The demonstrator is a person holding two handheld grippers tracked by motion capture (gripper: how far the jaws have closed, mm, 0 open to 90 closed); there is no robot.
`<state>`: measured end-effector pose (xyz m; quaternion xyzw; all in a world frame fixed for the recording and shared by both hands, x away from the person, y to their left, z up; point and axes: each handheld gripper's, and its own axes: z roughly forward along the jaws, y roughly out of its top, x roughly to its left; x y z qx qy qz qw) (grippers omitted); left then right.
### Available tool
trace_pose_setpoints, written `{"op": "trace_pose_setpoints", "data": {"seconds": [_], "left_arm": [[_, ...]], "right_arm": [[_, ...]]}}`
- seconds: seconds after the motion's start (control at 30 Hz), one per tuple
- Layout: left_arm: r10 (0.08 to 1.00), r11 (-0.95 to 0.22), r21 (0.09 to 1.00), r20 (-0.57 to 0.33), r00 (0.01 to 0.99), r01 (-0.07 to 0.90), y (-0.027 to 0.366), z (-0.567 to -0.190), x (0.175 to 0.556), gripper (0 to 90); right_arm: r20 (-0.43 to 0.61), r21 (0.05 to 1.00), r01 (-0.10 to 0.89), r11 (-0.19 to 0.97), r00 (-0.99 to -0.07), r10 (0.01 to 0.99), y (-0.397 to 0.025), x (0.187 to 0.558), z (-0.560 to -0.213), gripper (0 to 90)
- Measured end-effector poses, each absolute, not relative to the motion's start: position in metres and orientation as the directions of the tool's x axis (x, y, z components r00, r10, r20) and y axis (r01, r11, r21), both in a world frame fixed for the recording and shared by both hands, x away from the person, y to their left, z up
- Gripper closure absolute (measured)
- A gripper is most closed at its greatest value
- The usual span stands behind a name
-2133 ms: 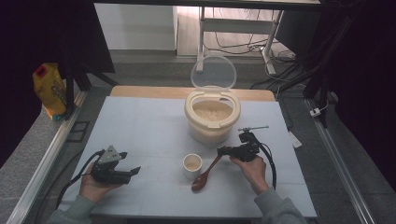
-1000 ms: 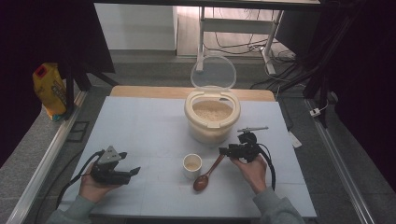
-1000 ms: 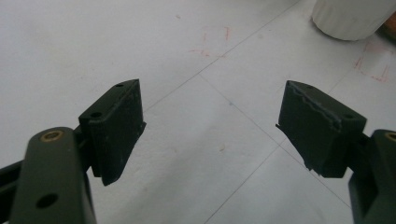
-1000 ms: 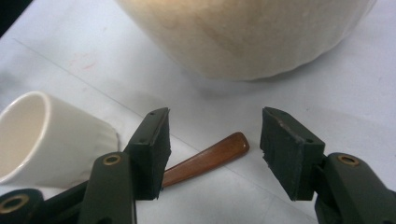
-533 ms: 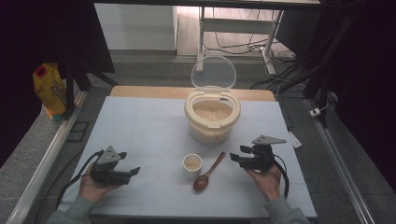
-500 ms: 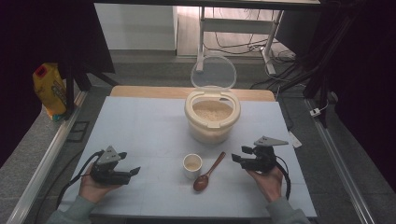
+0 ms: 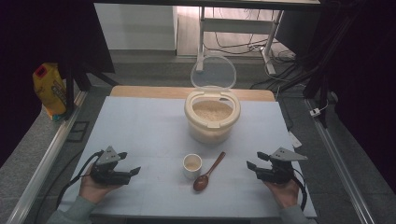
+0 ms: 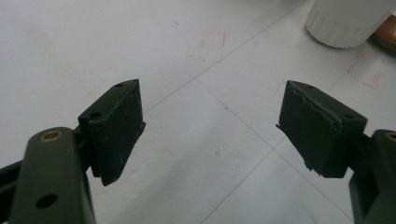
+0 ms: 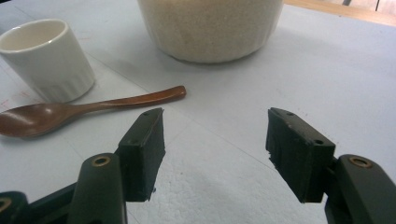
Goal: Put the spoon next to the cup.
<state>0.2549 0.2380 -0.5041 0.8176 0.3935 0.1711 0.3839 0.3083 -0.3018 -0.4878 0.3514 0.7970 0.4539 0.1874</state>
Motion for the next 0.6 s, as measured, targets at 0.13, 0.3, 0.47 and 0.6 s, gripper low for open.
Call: {"op": "trace_pose_setpoints", "data": {"seconds": [0.13, 0.3, 0.47, 0.6], "left_arm": [[0.775, -0.392, 0.765, -0.024, 0.631, 0.511, 0.2382, -0.5035, 0.2539, 21.4], [0.775, -0.392, 0.766, -0.023, 0.631, 0.510, 0.2386, -0.5033, 0.2537, 21.4], [0.776, -0.391, 0.768, -0.022, 0.631, 0.508, 0.2386, -0.5031, 0.2534, 21.4], [0.776, -0.389, 0.770, -0.022, 0.631, 0.506, 0.2389, -0.5027, 0.2530, 21.4]], "right_arm": [[0.001, 0.858, 0.371, 0.355, -0.692, 0.722, -0.2992, 0.3084, -0.4865, 37.3], [-0.004, 0.859, 0.365, 0.358, -0.696, 0.718, -0.2993, 0.3077, -0.4862, 37.3], [-0.012, 0.863, 0.358, 0.356, -0.692, 0.722, -0.3012, 0.3067, -0.4850, 37.3], [-0.020, 0.860, 0.353, 0.370, -0.700, 0.714, -0.2998, 0.3065, -0.4851, 37.3]]}}
